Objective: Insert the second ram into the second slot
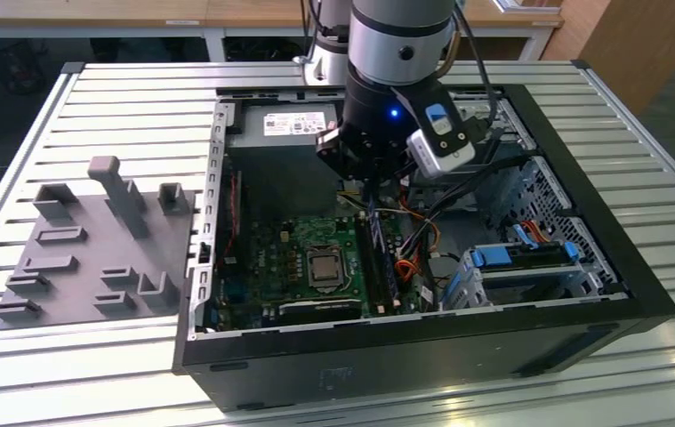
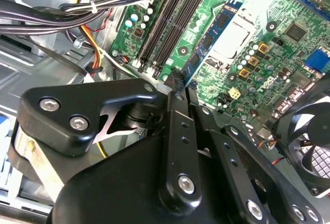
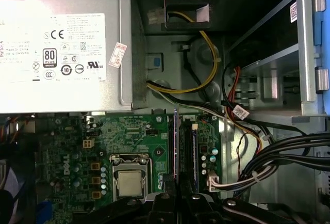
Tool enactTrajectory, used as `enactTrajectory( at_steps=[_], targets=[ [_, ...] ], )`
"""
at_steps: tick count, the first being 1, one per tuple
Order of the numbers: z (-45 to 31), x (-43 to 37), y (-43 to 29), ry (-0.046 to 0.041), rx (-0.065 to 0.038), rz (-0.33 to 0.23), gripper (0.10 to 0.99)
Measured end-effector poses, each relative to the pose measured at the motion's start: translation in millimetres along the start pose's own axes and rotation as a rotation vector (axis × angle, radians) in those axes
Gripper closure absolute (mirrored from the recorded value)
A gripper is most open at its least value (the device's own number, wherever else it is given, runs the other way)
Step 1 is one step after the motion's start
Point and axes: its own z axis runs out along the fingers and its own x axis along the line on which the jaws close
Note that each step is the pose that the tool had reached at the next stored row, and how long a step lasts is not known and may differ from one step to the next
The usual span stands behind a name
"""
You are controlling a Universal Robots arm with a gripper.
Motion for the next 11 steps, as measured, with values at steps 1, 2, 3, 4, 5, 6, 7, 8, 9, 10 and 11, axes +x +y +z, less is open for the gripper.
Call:
enactTrajectory(
  at_steps=[1,2,3,4,5,6,7,8,9,10,11],
  targets=[
    [0.3,0.0,0.0,0.0001,0.000,0.000,0.945],
    [0.8,0.0,0.0,0.0000,0.000,0.000,0.945],
    [1.3,0.0,-0.1,0.0001,0.000,0.000,0.945],
    [1.9,0.0,-0.1,0.0001,0.000,0.000,0.945],
    [2.5,0.0,-0.1,0.0001,0.000,0.000,0.945],
    [3.2,0.1,-0.1,0.0001,0.000,0.000,0.945],
    [3.8,0.1,-0.1,0.0001,0.000,0.000,0.945],
    [4.3,0.1,-0.2,0.0001,0.000,0.000,0.945],
    [4.7,0.1,-0.2,0.0001,0.000,0.000,0.945],
    [5.2,0.1,-0.2,0.0002,0.000,0.000,0.945],
    [5.3,0.1,-0.2,0.0004,0.000,0.000,0.945]
  ],
)
